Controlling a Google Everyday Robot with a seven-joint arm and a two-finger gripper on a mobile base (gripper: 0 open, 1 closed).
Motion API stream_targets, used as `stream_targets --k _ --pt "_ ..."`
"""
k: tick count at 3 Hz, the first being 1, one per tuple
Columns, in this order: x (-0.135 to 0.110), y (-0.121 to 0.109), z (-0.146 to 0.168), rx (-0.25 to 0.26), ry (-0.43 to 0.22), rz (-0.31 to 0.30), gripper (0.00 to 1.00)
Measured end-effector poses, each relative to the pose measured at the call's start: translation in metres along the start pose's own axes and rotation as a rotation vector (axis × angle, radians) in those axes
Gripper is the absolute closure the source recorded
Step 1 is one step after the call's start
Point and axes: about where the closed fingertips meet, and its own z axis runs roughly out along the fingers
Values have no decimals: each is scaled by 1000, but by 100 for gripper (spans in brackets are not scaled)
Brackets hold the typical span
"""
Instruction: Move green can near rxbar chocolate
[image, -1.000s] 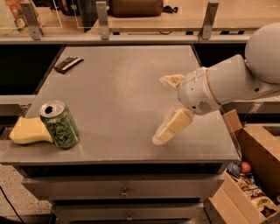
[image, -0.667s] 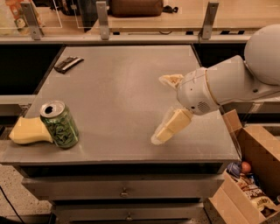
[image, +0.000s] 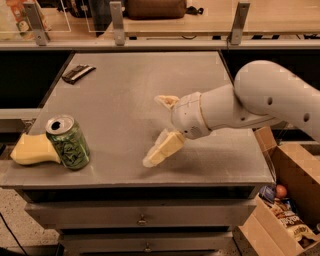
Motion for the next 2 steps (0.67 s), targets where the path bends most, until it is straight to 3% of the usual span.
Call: stream_targets --k 1,2 --pt "9 -3 36 -14 -63 53 0" --pt "9 -5 64 -57 -80 92 0"
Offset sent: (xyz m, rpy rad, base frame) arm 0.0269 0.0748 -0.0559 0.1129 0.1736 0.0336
